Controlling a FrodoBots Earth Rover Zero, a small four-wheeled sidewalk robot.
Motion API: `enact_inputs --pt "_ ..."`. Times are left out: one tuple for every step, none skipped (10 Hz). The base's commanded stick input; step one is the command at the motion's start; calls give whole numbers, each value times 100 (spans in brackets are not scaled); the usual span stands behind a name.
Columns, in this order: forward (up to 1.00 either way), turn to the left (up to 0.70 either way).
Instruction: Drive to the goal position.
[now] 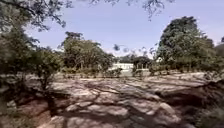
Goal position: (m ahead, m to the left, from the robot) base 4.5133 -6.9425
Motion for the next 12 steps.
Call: enact_inputs --pt "50 0" --pt "50 0" --pt "50 0" --pt "50 0" --pt "50 0" --pt "50 0" --pt "50 0" --pt "50 50" --pt "50 50" --pt "50 50" --pt "50 50" --pt "50 0"
